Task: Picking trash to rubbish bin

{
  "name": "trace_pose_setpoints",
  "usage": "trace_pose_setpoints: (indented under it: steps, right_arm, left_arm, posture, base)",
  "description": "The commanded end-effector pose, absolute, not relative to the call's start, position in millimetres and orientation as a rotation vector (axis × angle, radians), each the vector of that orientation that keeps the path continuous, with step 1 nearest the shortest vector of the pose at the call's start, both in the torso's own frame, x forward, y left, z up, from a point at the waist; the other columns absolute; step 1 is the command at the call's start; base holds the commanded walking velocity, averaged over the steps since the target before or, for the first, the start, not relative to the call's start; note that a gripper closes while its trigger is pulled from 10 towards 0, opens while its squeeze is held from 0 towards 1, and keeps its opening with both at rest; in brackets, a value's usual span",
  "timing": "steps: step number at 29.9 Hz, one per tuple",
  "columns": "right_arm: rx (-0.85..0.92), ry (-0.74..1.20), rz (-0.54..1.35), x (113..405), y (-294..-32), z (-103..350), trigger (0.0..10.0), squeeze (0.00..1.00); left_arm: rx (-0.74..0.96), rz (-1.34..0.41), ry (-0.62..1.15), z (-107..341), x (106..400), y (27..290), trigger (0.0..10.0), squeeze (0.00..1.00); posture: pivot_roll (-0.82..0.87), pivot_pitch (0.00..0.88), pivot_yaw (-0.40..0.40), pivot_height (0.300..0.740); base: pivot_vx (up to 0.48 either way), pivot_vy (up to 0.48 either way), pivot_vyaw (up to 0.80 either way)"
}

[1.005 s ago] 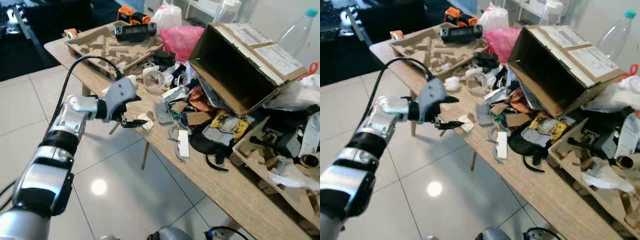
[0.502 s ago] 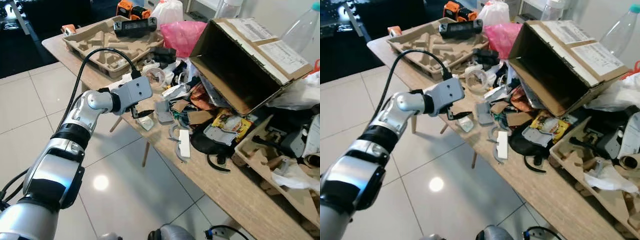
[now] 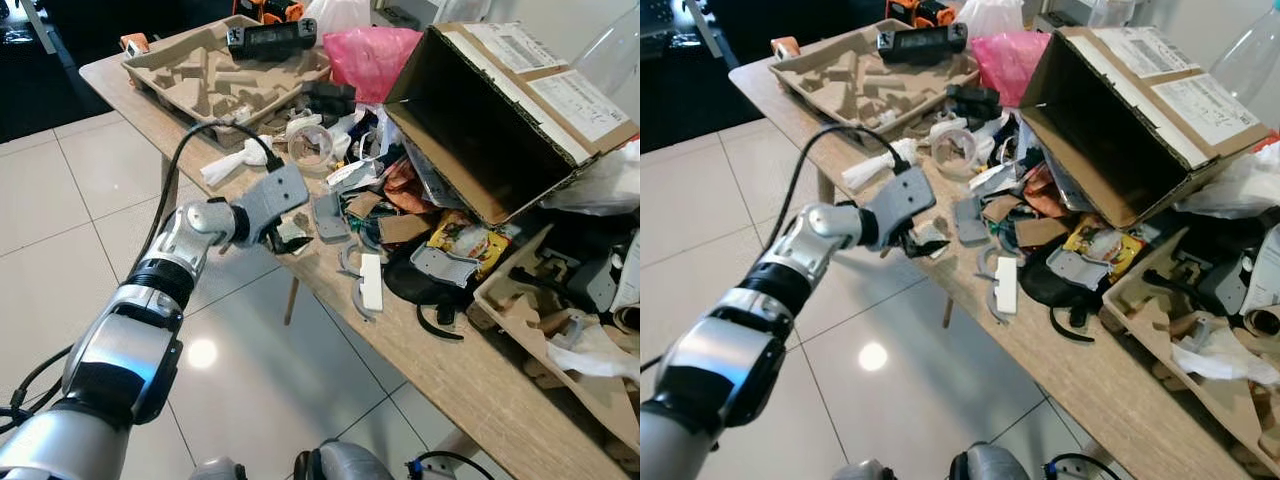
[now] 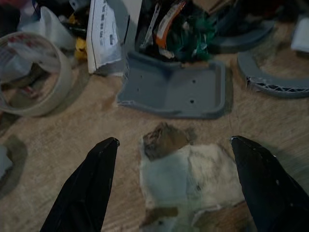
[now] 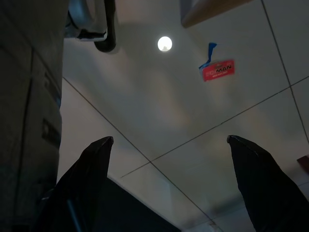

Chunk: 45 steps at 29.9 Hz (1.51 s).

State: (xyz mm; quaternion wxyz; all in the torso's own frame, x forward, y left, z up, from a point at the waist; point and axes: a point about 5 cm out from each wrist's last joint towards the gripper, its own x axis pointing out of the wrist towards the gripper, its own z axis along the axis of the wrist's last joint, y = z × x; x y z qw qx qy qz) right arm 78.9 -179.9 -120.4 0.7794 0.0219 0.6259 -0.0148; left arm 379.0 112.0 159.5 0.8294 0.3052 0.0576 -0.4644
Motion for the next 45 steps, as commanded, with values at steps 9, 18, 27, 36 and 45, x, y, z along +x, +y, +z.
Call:
trace_pose_setpoints:
  steps: [9,18,27,36,45]
  right_arm:
    - [0.046,1.357,-0.010,76.5,-175.8,-121.2,10.0,0.00]
    - [0.040,1.356,-0.014,76.1,-176.4,-121.2,10.0,0.00]
    - [0.044,1.355,-0.019,76.1,-176.0,-121.3,10.0,0.00]
    - [0.043,1.353,-0.022,76.6,-177.2,-121.1,10.0,0.00]
    - [0.036,1.350,-0.018,77.6,-177.4,-120.9,10.0,0.00]
  left_arm:
    - [0.638,-0.915,0.229,146.3,379.7,118.7,10.0,0.00]
    - [0.464,-0.914,0.276,134.5,376.2,113.8,10.0,0.00]
    - [0.254,-0.916,0.334,118.4,369.3,107.1,1.7,0.00]
    - [0.204,-0.903,0.341,113.4,367.2,107.9,0.0,0.00]
    - [0.181,-0.882,0.306,118.9,370.0,109.0,0.0,0.00]
  posture:
    - [0.08,0.151,-0.070,0.740]
    - [0.08,0.142,-0.071,0.740]
    - [0.08,0.146,-0.069,0.740]
    - [0.07,0.148,-0.072,0.740]
    - [0.08,0.143,-0.074,0.740]
  base:
    - [0.000,0.000,0.00]
    - [0.000,0.000,0.00]
    - [0.000,0.000,0.00]
    - [0.000,0.000,0.00]
    - [0.000,0.000,0.00]
